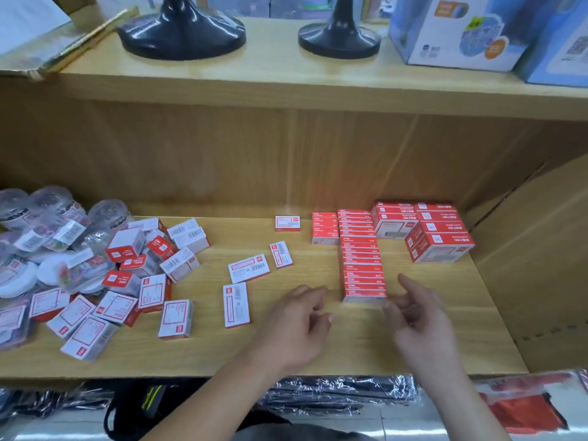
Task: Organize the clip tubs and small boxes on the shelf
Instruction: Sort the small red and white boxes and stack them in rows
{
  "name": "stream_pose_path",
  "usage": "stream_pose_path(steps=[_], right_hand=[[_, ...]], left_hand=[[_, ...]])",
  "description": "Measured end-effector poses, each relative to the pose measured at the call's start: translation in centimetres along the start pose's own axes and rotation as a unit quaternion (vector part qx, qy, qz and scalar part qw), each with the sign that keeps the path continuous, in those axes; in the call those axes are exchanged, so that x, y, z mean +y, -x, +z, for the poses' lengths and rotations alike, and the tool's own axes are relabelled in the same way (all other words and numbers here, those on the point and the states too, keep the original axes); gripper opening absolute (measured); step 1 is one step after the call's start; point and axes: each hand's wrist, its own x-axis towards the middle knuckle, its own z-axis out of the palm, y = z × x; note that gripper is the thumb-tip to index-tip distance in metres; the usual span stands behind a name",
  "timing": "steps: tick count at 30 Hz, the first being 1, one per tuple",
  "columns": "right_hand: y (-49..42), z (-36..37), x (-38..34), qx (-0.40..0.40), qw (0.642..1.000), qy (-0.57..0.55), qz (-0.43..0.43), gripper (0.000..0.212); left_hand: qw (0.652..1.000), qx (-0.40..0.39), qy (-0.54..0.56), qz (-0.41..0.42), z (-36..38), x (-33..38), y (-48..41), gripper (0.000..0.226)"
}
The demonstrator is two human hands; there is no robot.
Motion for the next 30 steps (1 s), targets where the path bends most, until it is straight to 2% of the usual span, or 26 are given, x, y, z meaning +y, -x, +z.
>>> stream_pose_path(steps=[2, 5, 8, 11, 13, 15, 18, 20, 22, 26, 28, 30], right_hand=[[0.4, 1.0, -2.7, 0.017, 0.997, 0.011, -0.074, 0.033], [-0.8, 4.0, -6.2, -0.052, 0.988, 0.037, -0.141, 0.018], [-2.1, 6.6, -8.5, -0.142, 0.976, 0.09, -0.137, 0.023], [-3.0, 7.9, -10.1, -0.225, 0.952, 0.155, -0.138, 0.025], [-3.1, 8.2, -10.6, -0.251, 0.94, 0.189, -0.13, 0.027], [-3.3, 8.0, -10.9, -0.242, 0.943, 0.195, -0.12, 0.023], [-4.0, 8.2, -10.9, -0.216, 0.96, 0.147, -0.098, 0.008], [-4.9, 8.7, -10.9, -0.183, 0.974, 0.114, -0.077, 0.019], [-5.8, 9.2, -11.1, -0.17, 0.978, 0.1, -0.066, 0.03], [-7.1, 9.6, -12.5, -0.216, 0.973, 0.028, -0.08, 0.045], [-7.5, 9.4, -13.1, -0.238, 0.967, -0.024, -0.088, 0.036], [-8.1, 9.1, -13.3, -0.241, 0.964, -0.091, -0.061, 0.021]], left_hand=[[1.0, 0.011, -0.009, 0.002, -2.7, -1.3, -0.3, 0.027], [0.985, 0.053, -0.167, 0.001, -7.5, -3.7, -2.1, 0.026], [0.967, 0.047, -0.25, -0.016, -10.8, -5.0, -3.9, 0.027], [0.966, -0.002, -0.258, -0.026, -11.3, -5.1, -5.8, 0.036], [0.966, -0.021, -0.255, -0.034, -10.9, -5.2, -6.8, 0.048], [0.974, -0.032, -0.221, -0.039, -10.5, -5.5, -7.4, 0.055], [0.991, -0.032, -0.12, -0.051, -10.6, -5.8, -7.4, 0.041], [0.996, -0.019, -0.025, -0.08, -11.1, -5.6, -7.1, 0.027], [0.994, 0.003, 0.045, -0.104, -11.6, -5.5, -6.8, 0.023], [0.988, 0.041, 0.134, -0.063, -12.3, -4.5, -6.0, 0.025], [0.976, 0.037, 0.208, -0.054, -12.3, -3.1, -5.7, 0.027], [0.965, 0.051, 0.25, -0.056, -12.1, -2.2, -5.7, 0.029]])
